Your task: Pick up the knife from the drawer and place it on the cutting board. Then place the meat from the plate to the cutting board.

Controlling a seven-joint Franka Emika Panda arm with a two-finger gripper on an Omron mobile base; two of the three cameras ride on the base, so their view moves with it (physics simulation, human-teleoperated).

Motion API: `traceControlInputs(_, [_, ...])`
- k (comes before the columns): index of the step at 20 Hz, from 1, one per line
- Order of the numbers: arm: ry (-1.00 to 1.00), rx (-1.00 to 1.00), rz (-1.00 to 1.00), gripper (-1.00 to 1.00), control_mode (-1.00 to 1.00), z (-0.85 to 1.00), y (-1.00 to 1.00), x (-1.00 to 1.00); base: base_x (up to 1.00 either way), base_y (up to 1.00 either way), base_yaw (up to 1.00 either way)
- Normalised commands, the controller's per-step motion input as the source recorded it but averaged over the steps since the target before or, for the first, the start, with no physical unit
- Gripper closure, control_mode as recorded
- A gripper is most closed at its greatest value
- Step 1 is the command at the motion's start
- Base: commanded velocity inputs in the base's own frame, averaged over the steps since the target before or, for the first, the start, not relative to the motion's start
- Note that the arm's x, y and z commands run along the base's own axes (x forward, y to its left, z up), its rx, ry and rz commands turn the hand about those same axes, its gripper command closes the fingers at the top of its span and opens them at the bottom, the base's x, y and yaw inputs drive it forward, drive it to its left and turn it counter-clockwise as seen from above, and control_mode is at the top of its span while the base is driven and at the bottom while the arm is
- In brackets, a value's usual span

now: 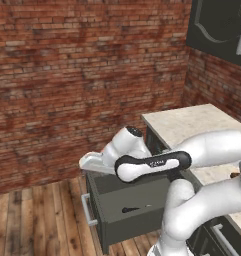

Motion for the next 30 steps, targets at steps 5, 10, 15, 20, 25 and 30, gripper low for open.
traceControlInputs(5, [0.24, -0.34, 0.03, -1.0, -1.0, 0.98, -0.02, 0.18, 0.0, 0.0, 0.0])
traceControlInputs(10, [0.17, -0.22, 0.06, -1.0, -1.0, 0.48, -0.42, -0.02, 0.0, 0.0, 0.0])
traceControlInputs(15, [0.01, -0.07, 0.11, -1.0, -1.0, 0.12, -0.55, -0.12, 0.0, 0.0, 0.0])
traceControlInputs(20, [-0.12, 0.0, 0.19, -1.0, -1.0, -0.06, -0.44, -0.15, 0.0, 0.0, 0.0])
traceControlInputs(25, [-0.25, 0.0, 0.23, -1.0, -1.0, -0.12, -0.36, -0.24, 0.0, 0.0, 0.0])
traceControlInputs(30, [-0.22, 0.01, 0.25, -1.0, -1.0, -0.2, -0.5, -0.05, 0.0, 0.0, 0.0])
